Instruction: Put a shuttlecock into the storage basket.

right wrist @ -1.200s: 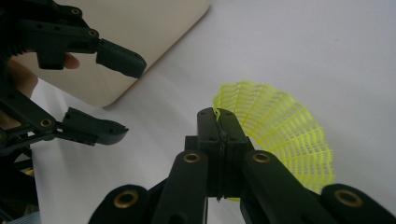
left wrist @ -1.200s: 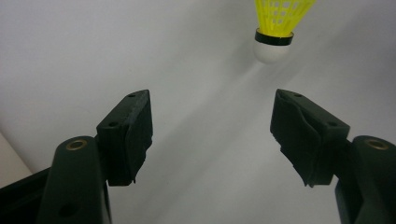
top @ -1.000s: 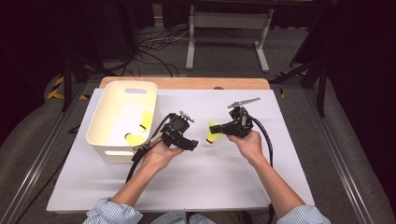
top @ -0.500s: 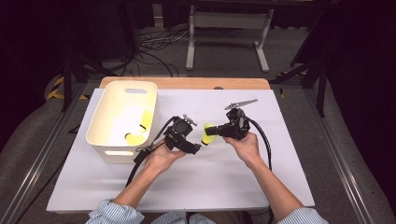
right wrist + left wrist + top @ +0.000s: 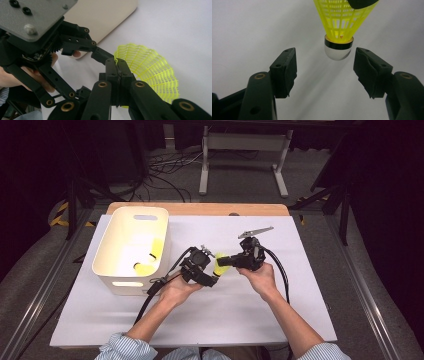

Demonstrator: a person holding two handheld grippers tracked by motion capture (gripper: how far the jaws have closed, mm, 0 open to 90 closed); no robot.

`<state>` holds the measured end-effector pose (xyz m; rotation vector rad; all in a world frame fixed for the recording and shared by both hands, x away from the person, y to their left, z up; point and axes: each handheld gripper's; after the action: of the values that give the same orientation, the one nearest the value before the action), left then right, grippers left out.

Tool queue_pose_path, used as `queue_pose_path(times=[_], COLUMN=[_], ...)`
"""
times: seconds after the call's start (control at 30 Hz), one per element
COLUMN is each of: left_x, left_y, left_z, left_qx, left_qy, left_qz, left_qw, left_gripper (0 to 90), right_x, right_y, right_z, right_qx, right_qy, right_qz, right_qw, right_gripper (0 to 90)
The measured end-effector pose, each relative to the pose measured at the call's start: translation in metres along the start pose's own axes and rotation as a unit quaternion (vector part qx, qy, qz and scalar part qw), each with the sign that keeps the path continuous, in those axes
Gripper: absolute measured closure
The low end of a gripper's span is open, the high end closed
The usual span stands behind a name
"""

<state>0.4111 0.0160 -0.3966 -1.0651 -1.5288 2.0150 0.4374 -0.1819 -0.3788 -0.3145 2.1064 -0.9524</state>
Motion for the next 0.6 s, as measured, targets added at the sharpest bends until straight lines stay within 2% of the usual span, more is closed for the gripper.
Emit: queue_pose_path(times=[0.6], left_x=[-0.0046], left_y=[0.0080], left_z=[0.0008], left_qx=[0.012], left_qy=[0.006], left_qz=[-0.007], left_qw=[0.9999], left_gripper=[51.0], right_x=[-0.0040], right_y=[0.0048], right_z=[-0.0066], right_qx=[-0.010], right_qy=[-0.005], right_qz=[-0.001], right_qw=[0.9999], right_gripper=[90.0])
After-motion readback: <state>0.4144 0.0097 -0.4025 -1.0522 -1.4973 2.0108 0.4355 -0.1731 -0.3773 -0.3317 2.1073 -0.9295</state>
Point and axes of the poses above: each handheld gripper's, and its own axes: y roughly forward along the jaws, x roughly out of its underside, z roughly to its right, and after that the axes turned 13 degrees about -z, right-handed
